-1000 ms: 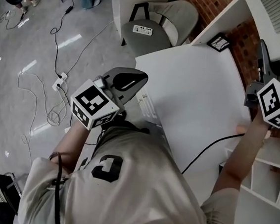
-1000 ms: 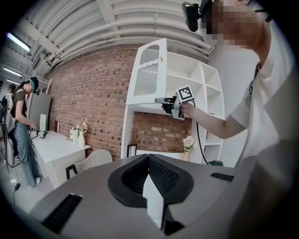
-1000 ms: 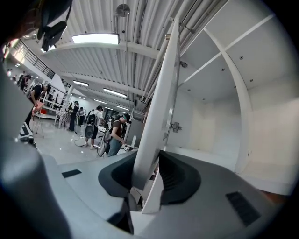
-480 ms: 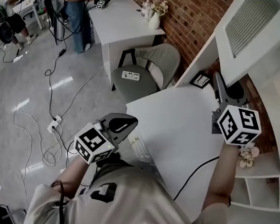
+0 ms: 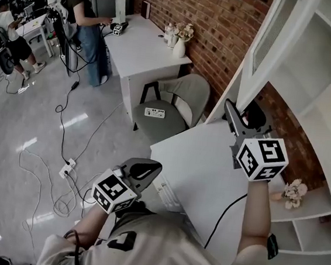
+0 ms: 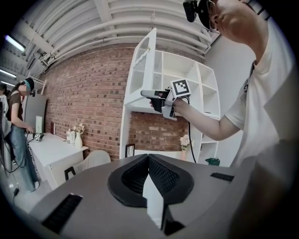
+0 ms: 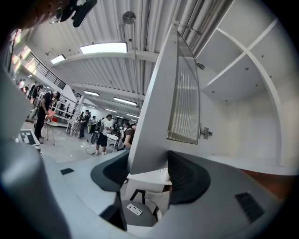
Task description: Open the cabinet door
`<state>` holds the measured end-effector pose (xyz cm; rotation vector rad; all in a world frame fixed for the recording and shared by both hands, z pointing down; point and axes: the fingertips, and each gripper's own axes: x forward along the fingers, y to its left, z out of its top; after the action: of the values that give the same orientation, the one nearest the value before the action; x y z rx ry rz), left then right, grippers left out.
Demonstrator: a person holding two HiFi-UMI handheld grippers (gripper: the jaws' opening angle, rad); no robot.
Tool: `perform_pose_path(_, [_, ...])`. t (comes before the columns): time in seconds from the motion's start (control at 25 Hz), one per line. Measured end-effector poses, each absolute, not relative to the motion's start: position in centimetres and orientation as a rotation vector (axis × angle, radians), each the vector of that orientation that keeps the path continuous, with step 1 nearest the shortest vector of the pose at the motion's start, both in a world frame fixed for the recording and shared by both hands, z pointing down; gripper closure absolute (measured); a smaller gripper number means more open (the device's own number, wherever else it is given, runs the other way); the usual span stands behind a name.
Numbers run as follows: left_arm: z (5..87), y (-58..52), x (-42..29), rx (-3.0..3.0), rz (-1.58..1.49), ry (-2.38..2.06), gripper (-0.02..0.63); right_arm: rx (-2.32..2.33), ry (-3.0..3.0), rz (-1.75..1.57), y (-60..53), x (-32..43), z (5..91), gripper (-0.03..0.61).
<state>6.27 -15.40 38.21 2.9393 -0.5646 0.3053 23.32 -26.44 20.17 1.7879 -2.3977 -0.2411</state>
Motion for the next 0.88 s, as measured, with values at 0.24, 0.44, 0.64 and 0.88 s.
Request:
perform_pose_path(0.24, [38.5, -15.5, 5.6, 2.909, 0.312, -0.591, 0.597, 1.771, -2.427, -0.251, -27.5, 22.0, 20.3, 0.304])
perform_pose_path(0.44, [38.7, -15.4, 4.9, 2.893, 0.314, -0.607, 0.597, 1.770, -2.419, -0.269, -27.7, 21.1, 20.2, 0.301])
perform_pose_path(0.64, [38.8, -14.9, 5.1, 2.885, 0.319, -0.604, 0.597, 1.729, -2.429, -0.292, -28.3, 20.2, 20.4, 0.301])
perform_pose_path(0.88, [38.5, -15.1, 3.6, 2.870, 0.309, -0.661, 0.597, 1.729, -2.435, -0.312, -29.5, 18.6, 20.3, 0.293])
